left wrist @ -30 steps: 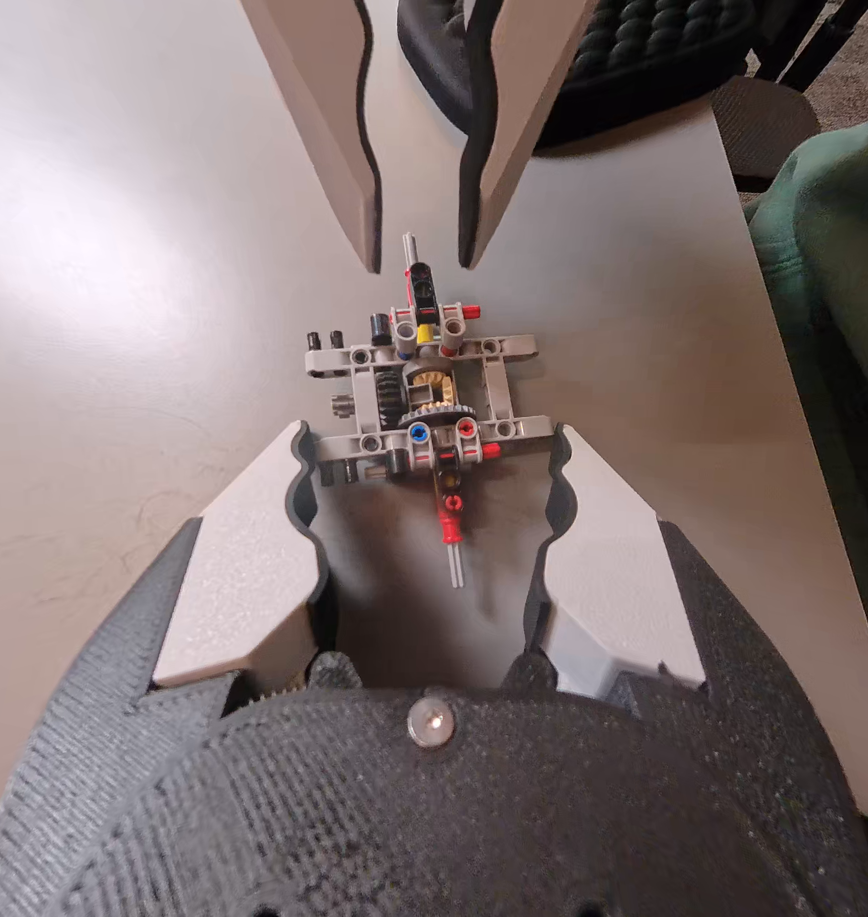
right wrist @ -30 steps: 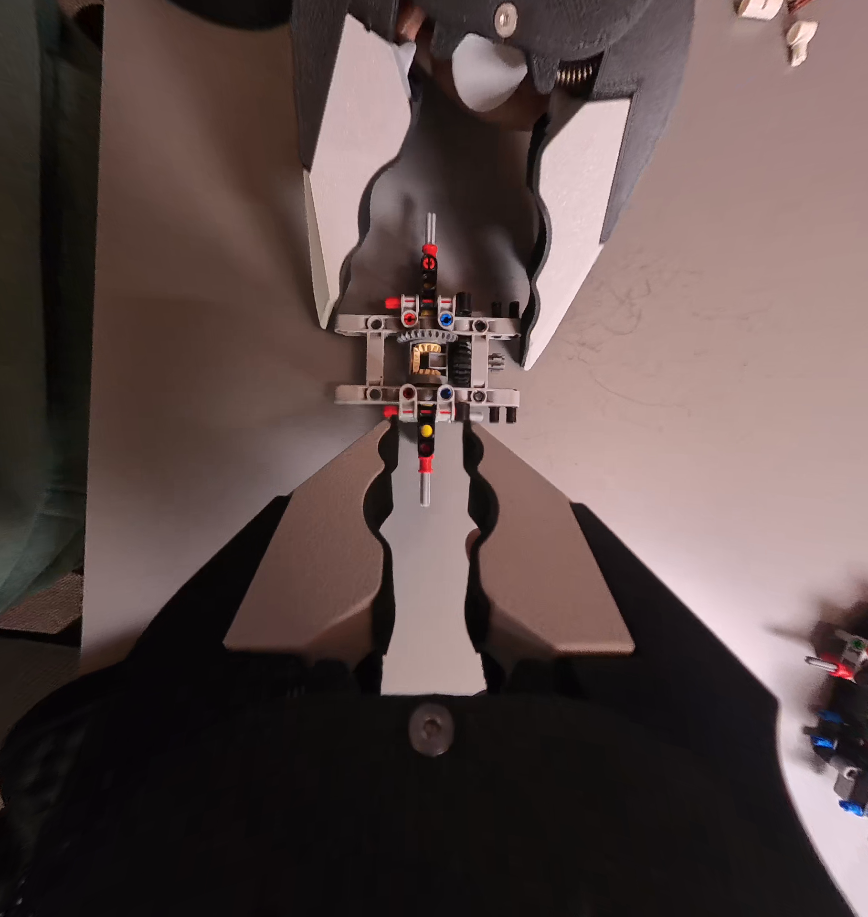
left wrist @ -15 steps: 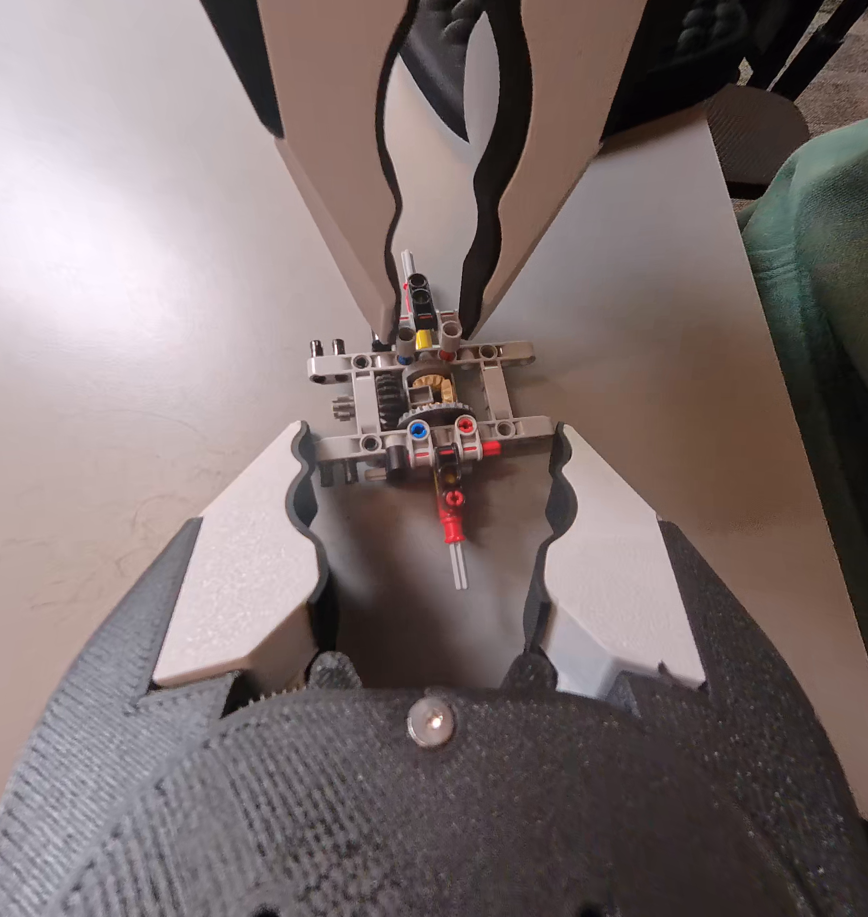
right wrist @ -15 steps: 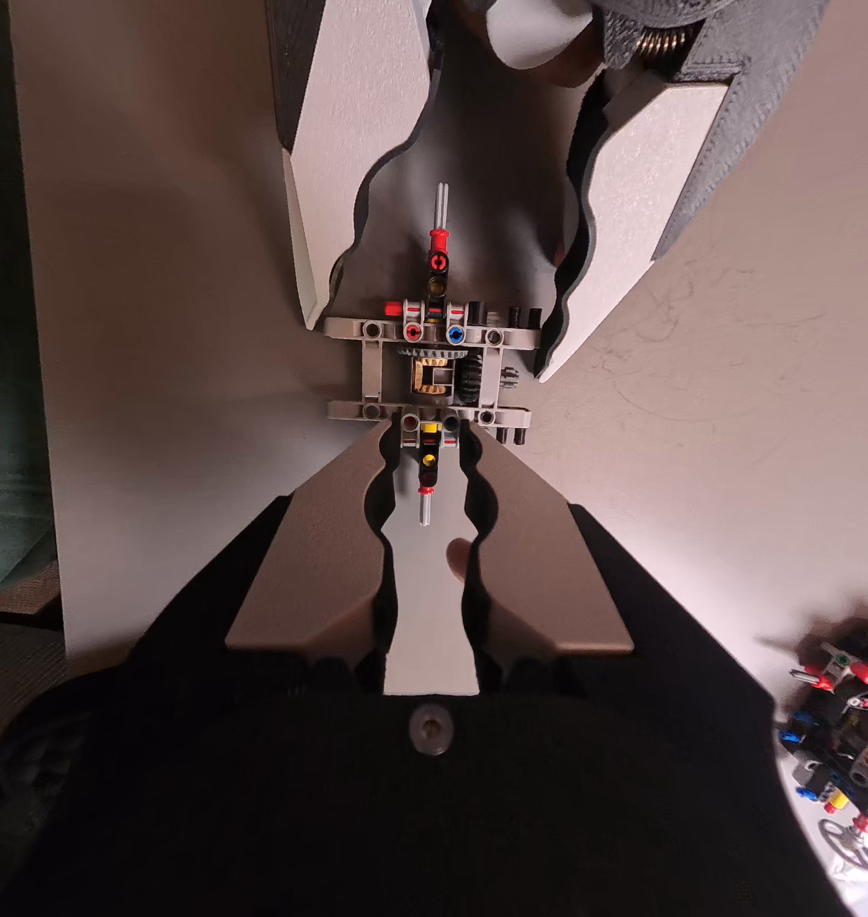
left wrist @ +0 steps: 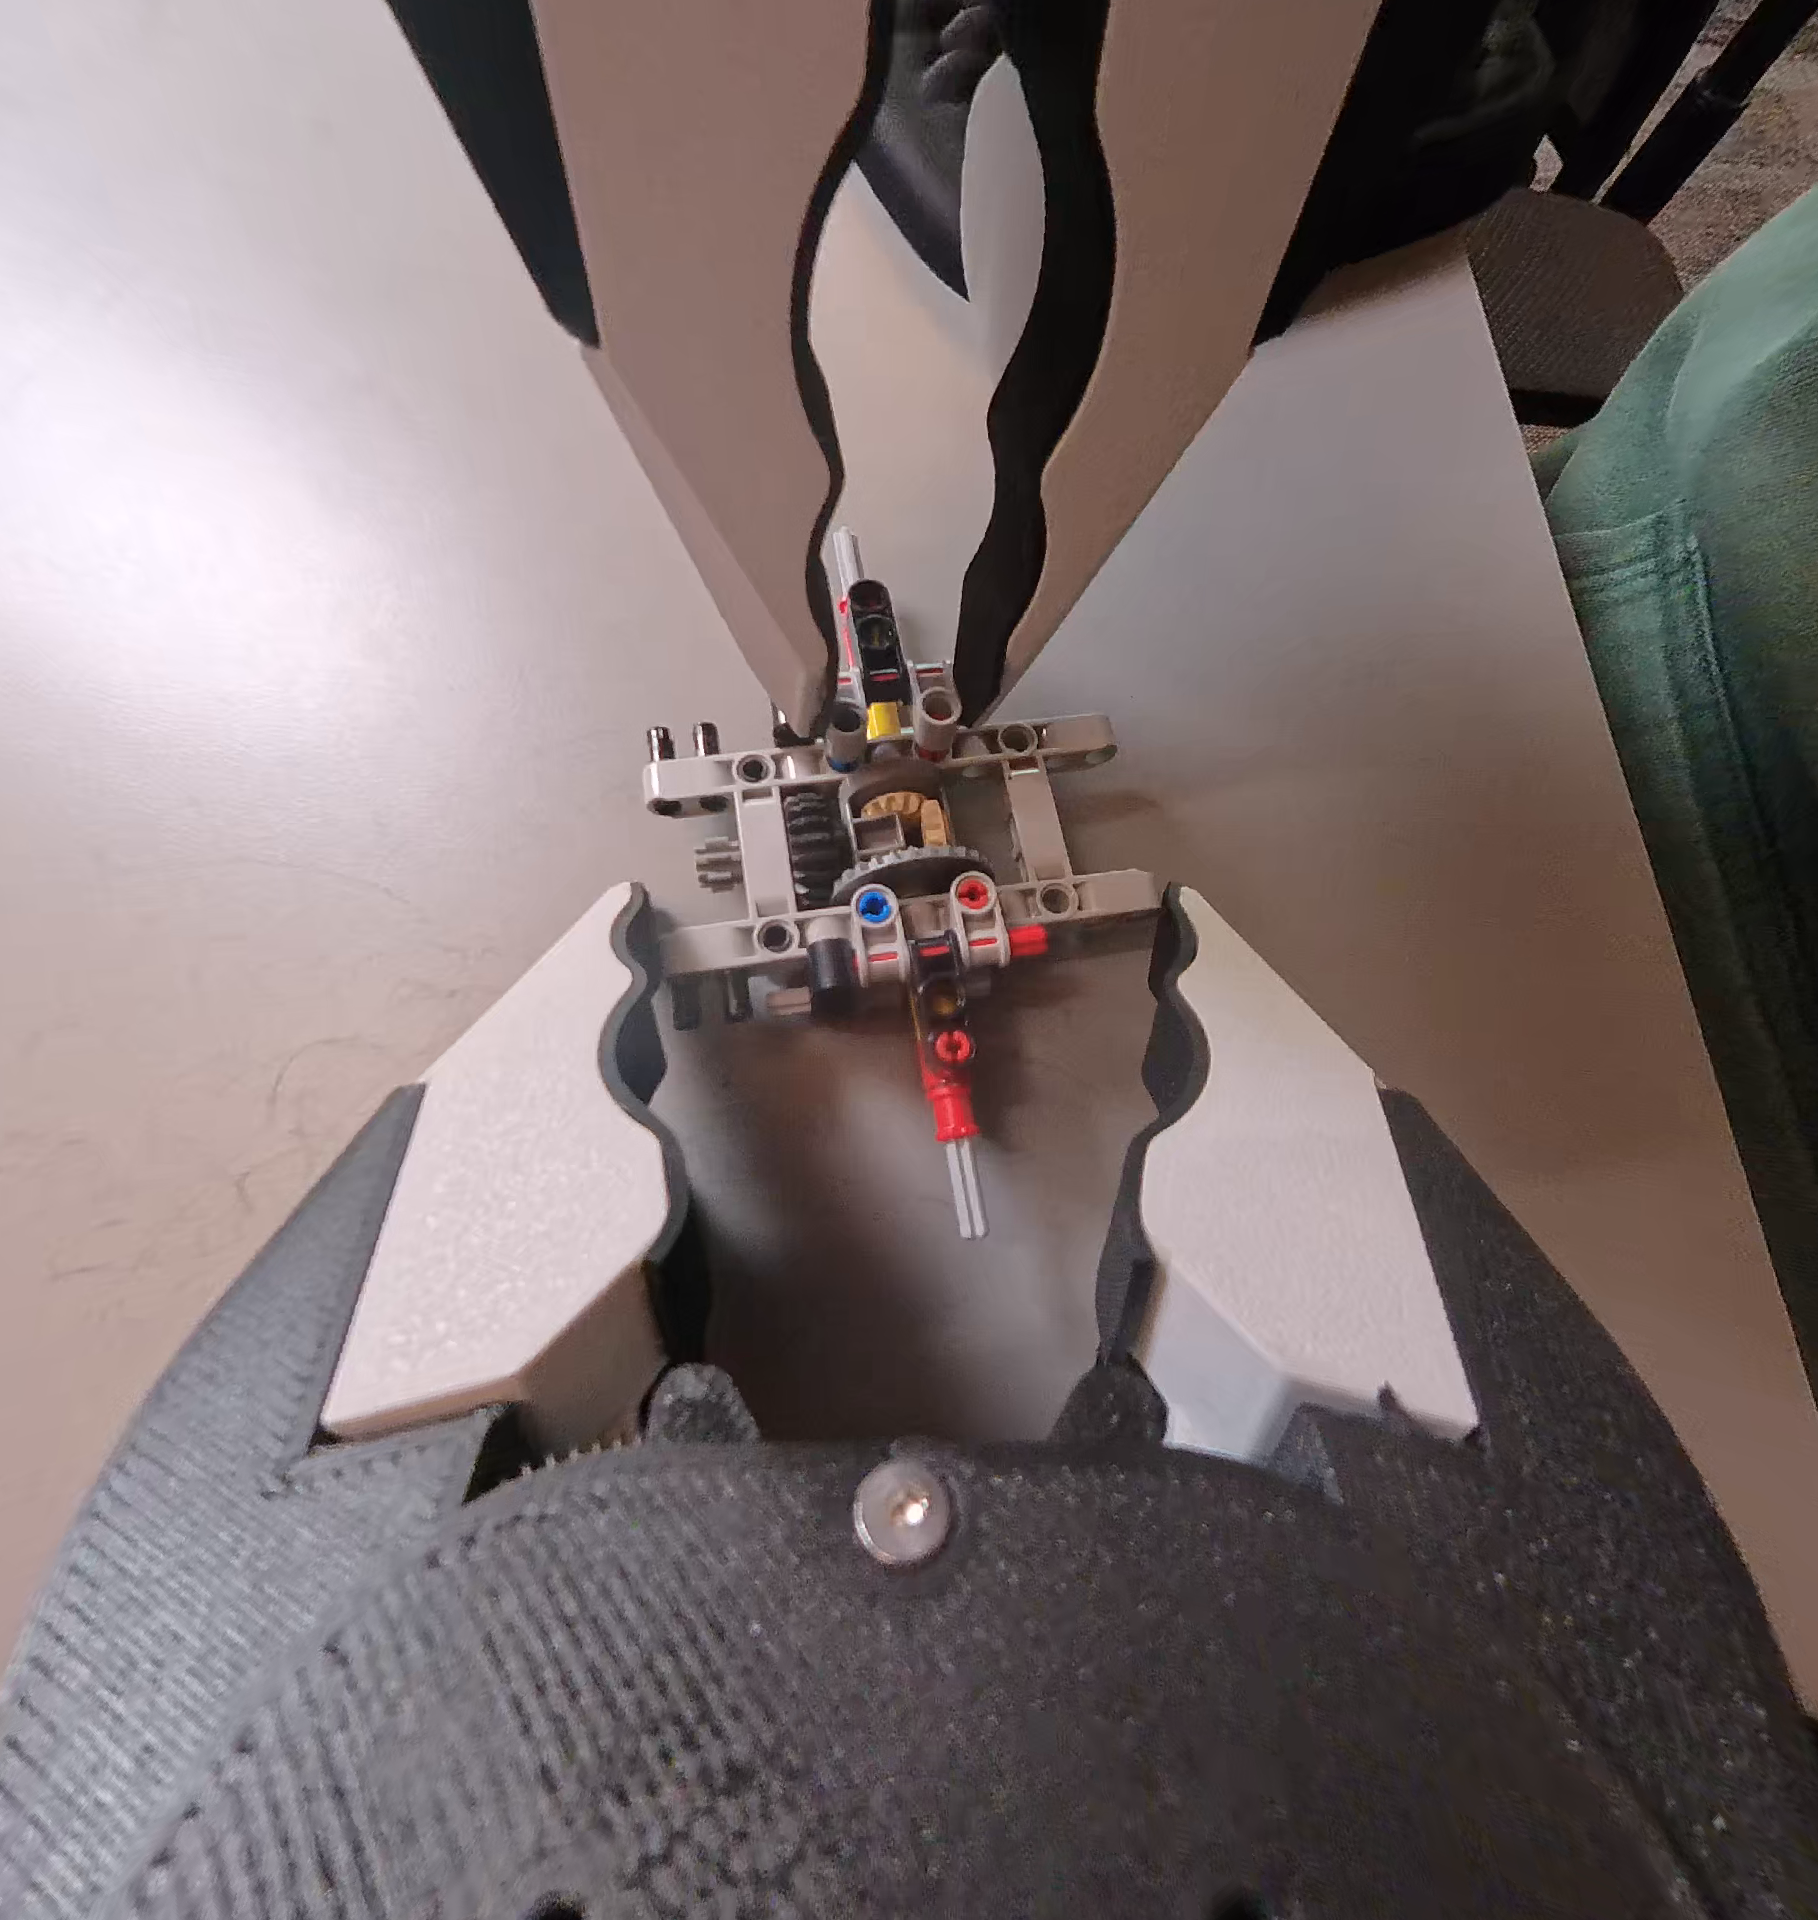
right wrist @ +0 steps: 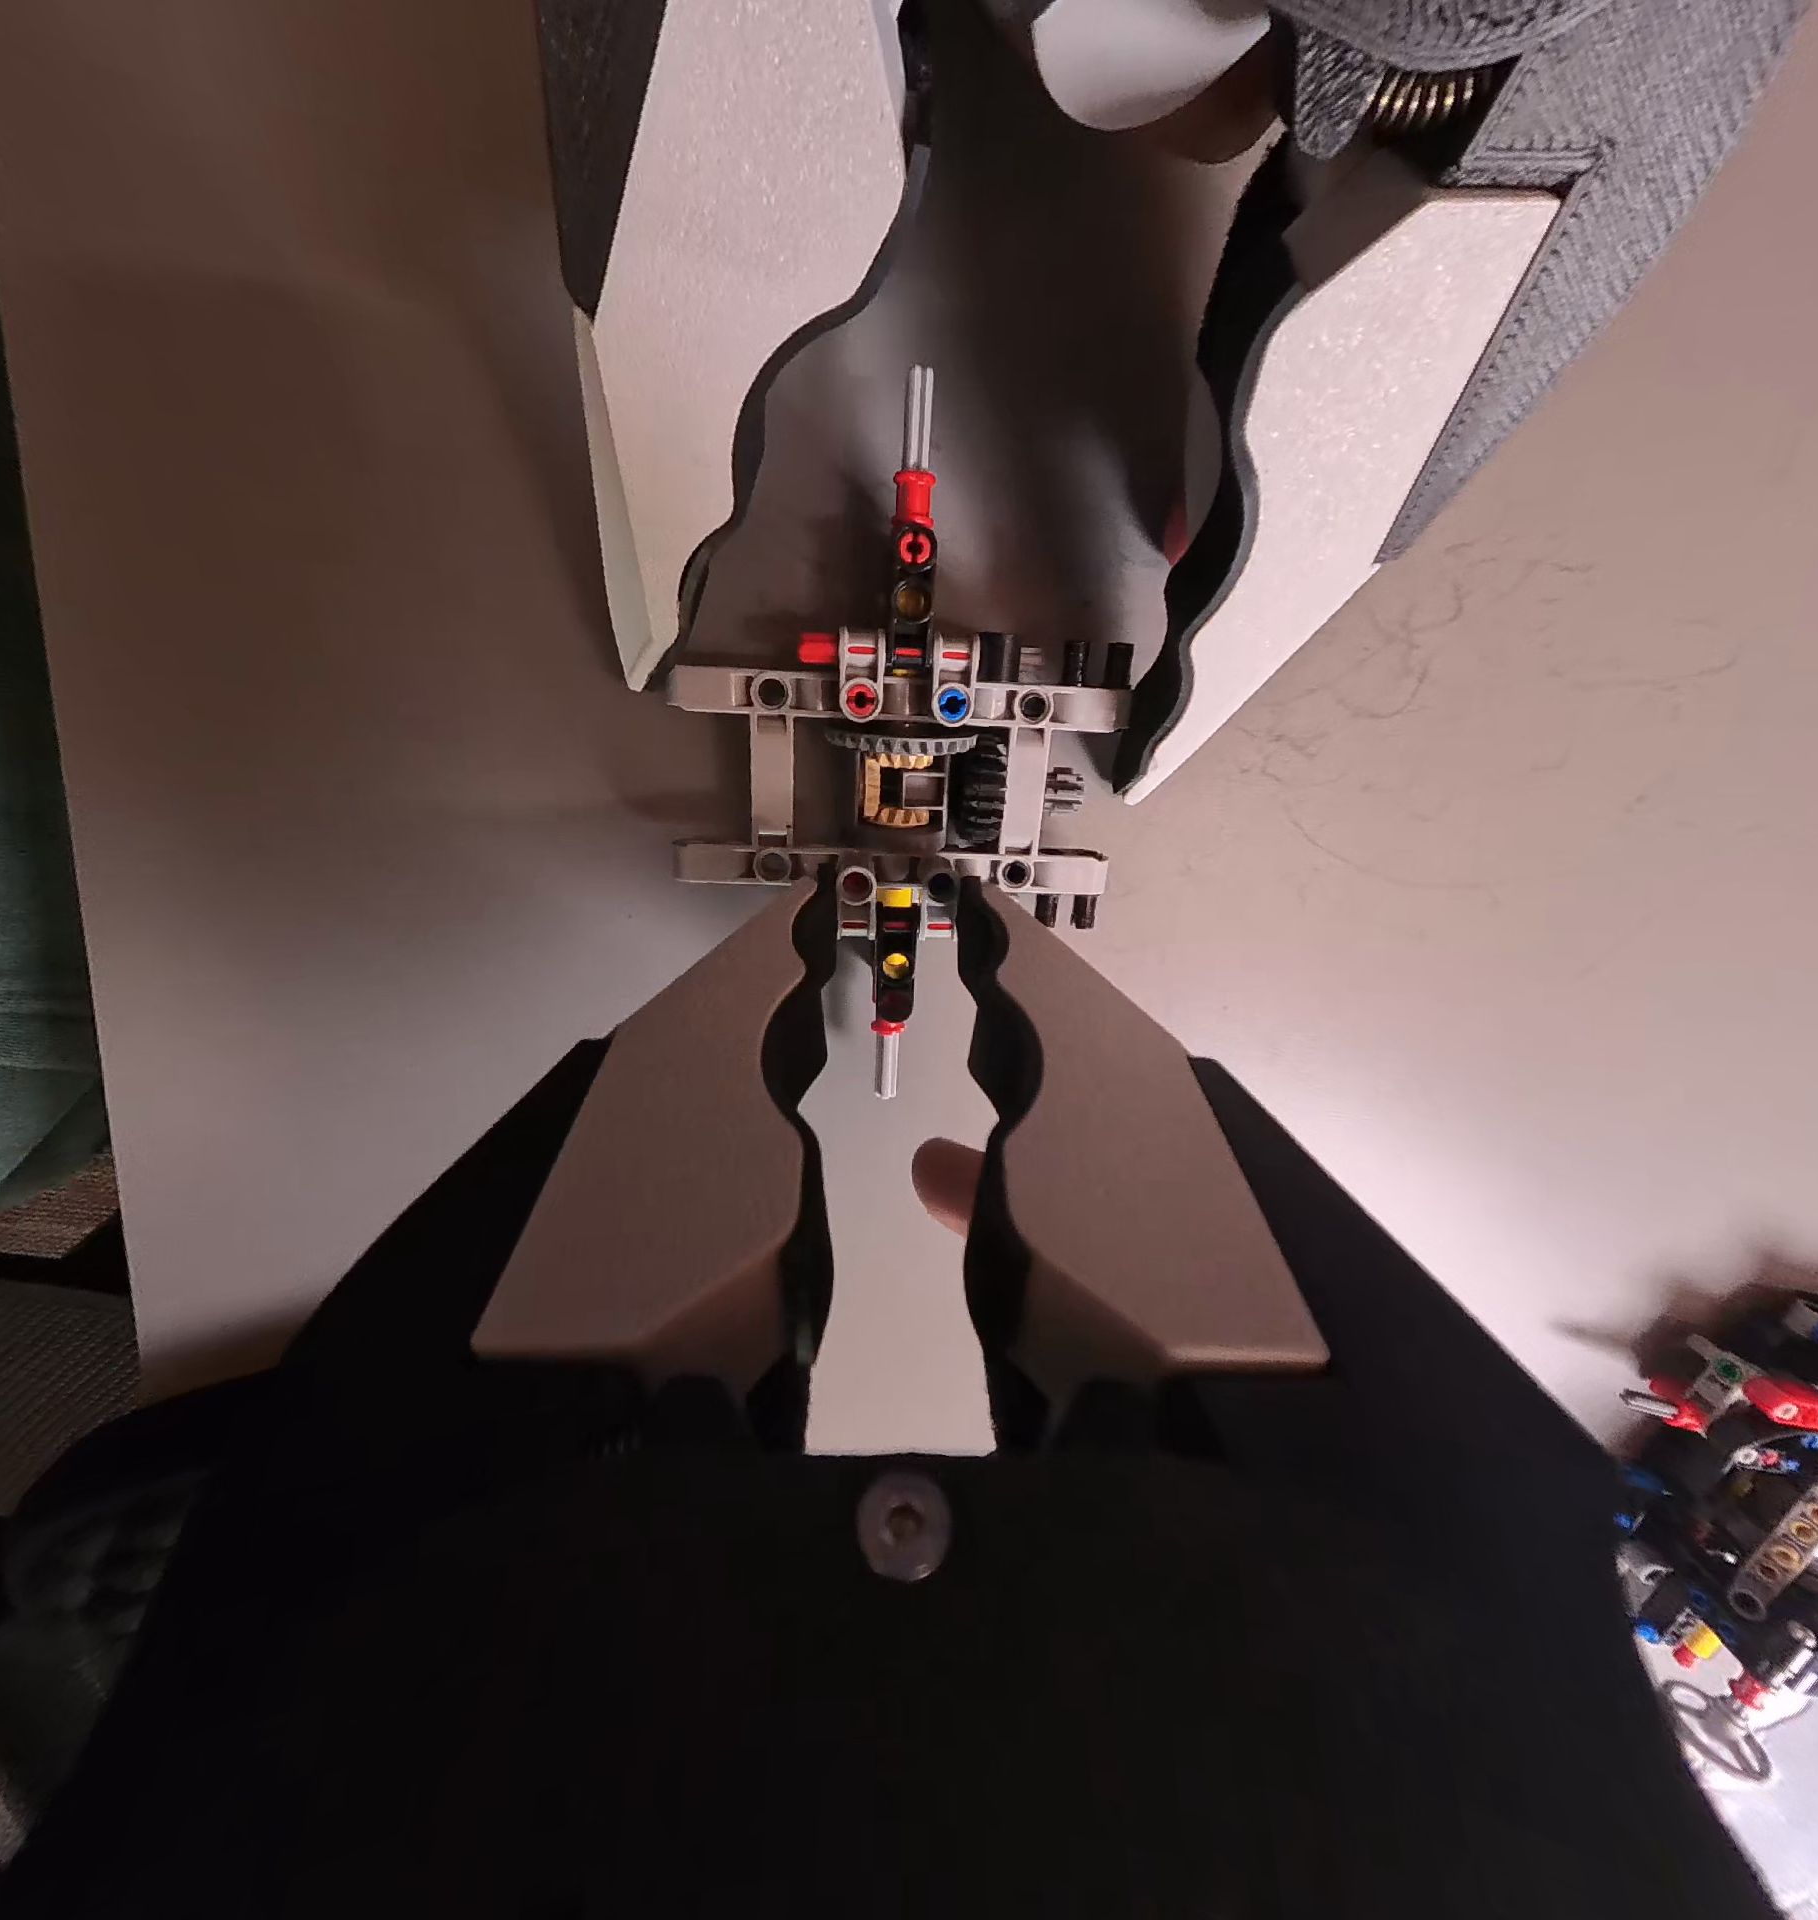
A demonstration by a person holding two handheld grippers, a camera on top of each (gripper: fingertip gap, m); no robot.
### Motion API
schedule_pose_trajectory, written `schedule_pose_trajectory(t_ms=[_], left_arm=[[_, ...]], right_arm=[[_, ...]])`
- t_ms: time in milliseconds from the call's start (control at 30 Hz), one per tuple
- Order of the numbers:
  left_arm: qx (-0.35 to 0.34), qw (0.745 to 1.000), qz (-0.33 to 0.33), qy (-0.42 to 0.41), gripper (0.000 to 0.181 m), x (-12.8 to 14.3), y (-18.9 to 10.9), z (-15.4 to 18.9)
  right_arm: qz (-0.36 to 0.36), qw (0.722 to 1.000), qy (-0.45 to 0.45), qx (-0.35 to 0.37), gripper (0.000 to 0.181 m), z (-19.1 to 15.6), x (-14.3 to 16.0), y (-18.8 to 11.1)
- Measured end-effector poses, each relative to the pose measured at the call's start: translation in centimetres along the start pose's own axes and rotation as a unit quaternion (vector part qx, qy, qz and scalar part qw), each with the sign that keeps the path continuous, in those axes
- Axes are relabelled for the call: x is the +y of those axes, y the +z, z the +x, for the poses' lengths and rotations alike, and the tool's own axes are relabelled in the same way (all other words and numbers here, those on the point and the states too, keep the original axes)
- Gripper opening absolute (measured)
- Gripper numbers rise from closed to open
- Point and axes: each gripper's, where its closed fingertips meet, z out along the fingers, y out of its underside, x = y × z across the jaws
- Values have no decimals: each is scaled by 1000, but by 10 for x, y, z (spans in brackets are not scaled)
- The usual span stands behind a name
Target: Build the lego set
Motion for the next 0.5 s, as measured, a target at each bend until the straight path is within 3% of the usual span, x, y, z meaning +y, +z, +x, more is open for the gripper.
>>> schedule_pose_trajectory(t_ms=[500], left_arm=[[3, 1000, 1, 3, 94, 1, 0, 1]], right_arm=[[25, 999, 6, -32, 23, -3, -2, 5]])
